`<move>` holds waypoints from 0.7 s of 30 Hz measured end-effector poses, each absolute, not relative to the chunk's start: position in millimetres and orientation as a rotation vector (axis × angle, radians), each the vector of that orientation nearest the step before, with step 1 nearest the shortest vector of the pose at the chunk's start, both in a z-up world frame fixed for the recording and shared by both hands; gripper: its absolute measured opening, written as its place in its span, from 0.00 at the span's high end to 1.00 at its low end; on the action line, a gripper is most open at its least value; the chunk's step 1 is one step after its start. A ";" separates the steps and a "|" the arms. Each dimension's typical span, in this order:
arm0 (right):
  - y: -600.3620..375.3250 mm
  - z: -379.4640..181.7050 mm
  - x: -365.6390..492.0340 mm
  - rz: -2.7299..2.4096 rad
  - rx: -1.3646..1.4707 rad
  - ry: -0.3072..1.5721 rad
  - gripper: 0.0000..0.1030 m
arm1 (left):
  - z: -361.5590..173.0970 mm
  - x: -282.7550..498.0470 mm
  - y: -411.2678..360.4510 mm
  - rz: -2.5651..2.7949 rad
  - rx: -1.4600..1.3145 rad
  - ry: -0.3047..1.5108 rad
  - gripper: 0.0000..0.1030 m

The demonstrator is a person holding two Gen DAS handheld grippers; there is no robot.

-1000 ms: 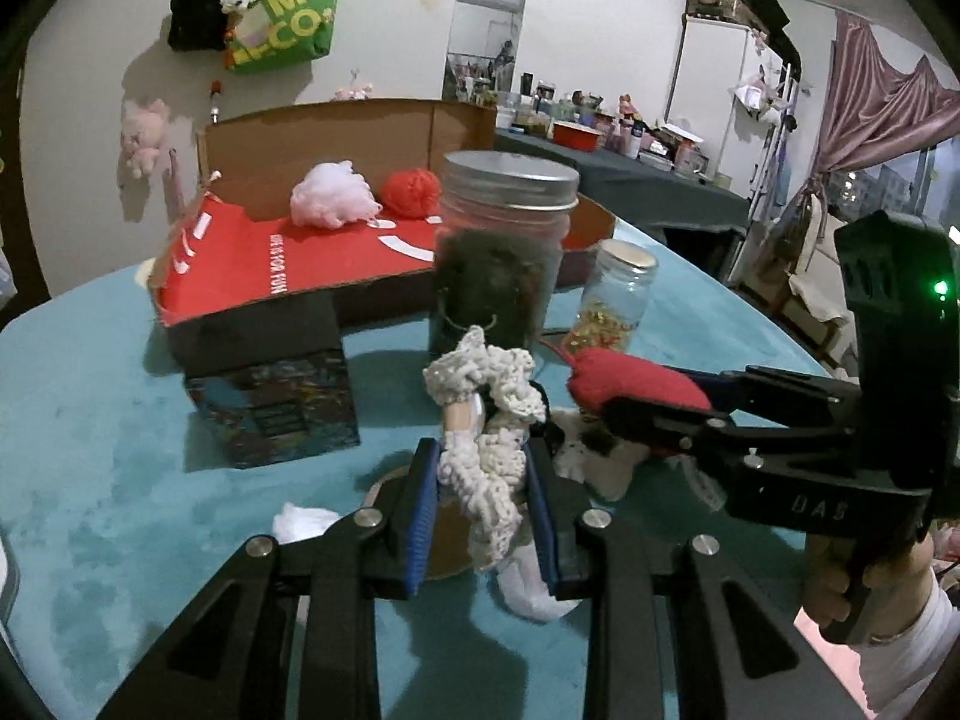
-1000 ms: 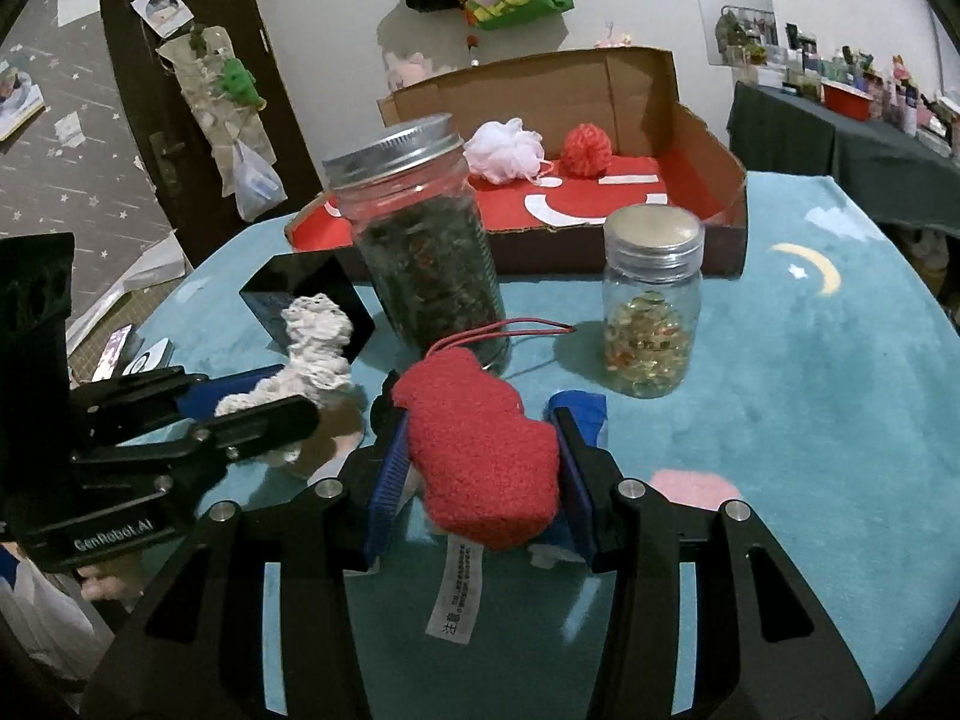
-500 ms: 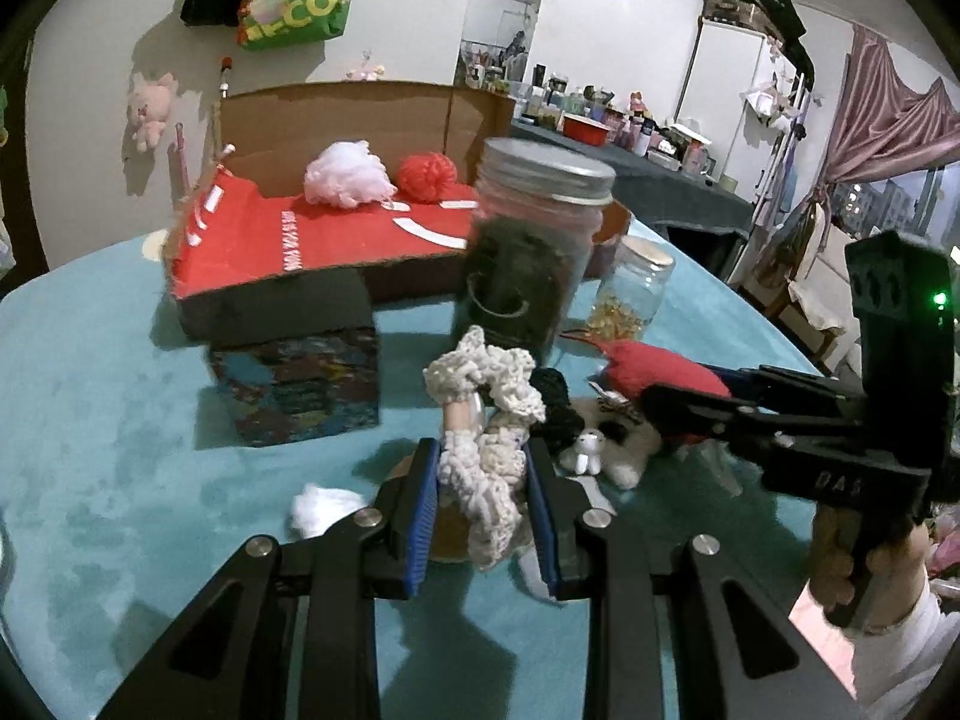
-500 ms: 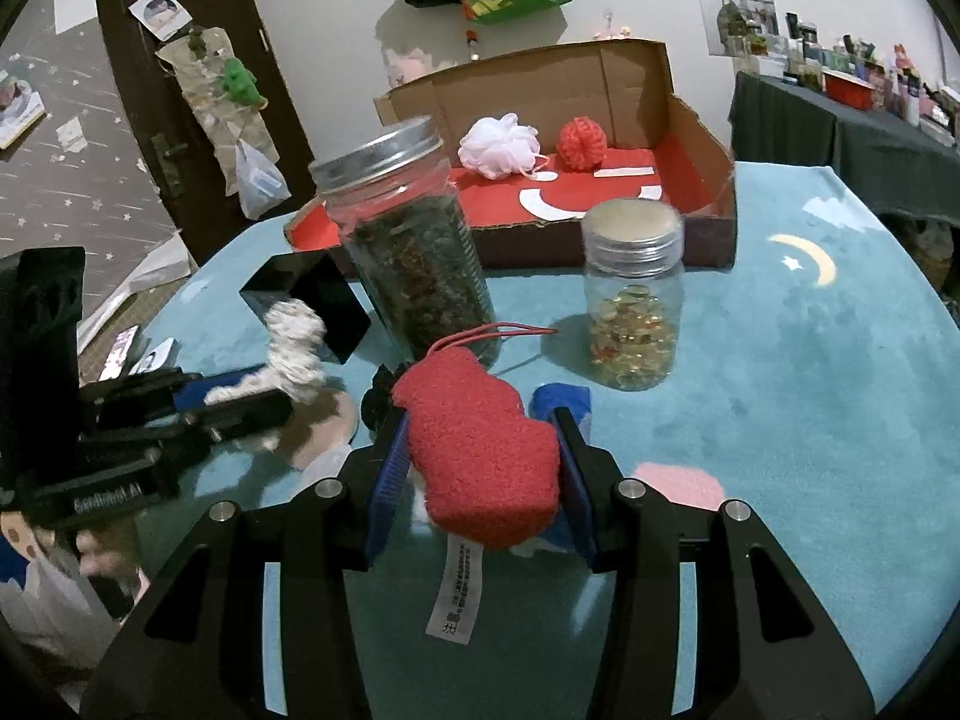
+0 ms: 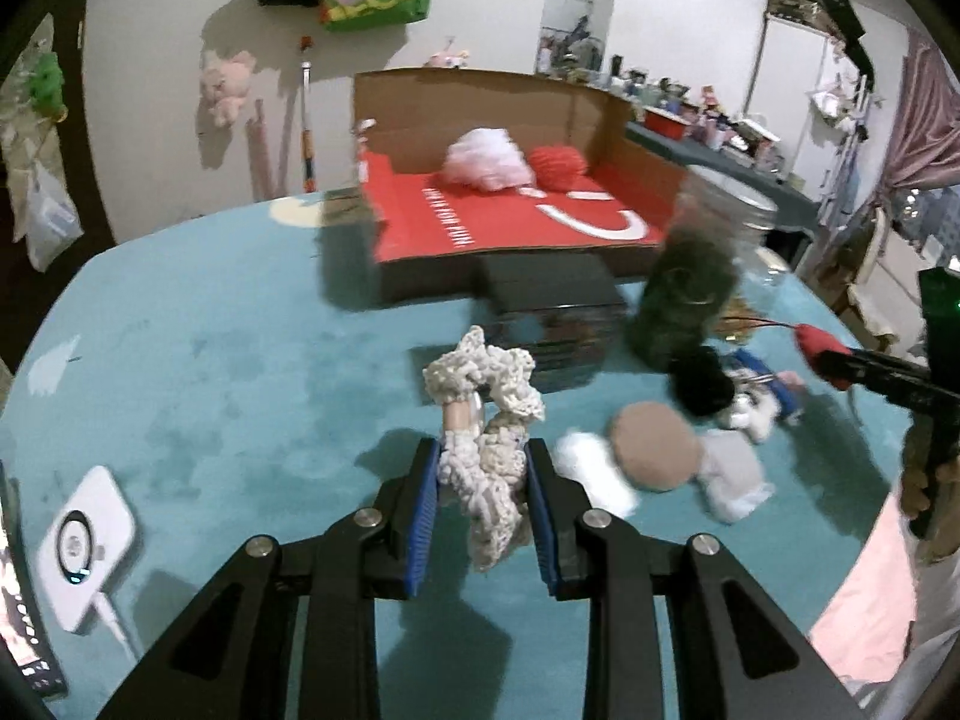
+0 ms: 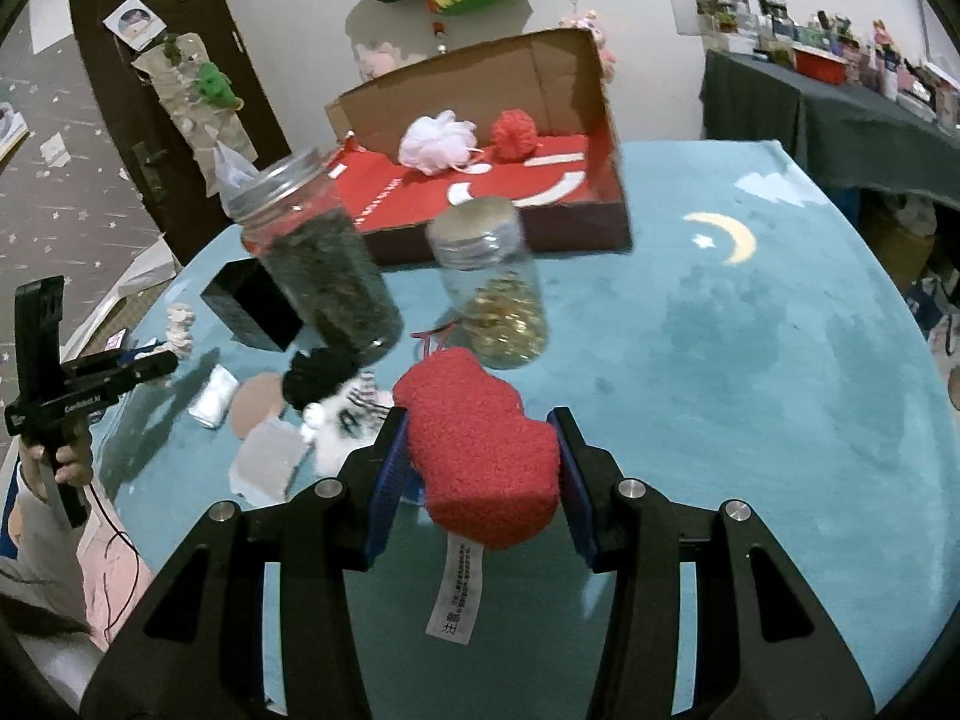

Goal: Organize soft objects
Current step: 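Carry scrunchie and red heart sponge into the box and open both tools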

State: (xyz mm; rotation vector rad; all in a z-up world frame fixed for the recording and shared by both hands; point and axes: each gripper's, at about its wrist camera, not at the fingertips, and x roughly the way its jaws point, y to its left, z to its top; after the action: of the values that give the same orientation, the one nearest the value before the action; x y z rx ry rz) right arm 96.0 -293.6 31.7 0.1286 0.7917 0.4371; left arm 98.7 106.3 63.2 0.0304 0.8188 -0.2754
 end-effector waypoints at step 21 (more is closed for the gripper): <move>-311.3 43.0 170.4 0.384 -0.128 0.793 0.57 | 76.1 176.6 121.7 -0.343 0.184 0.761 0.71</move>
State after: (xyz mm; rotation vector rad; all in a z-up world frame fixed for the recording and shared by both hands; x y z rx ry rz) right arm 170.4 -311.3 43.0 -0.1278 0.7928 0.3843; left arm 176.6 121.7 76.1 0.1838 0.7611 -0.3430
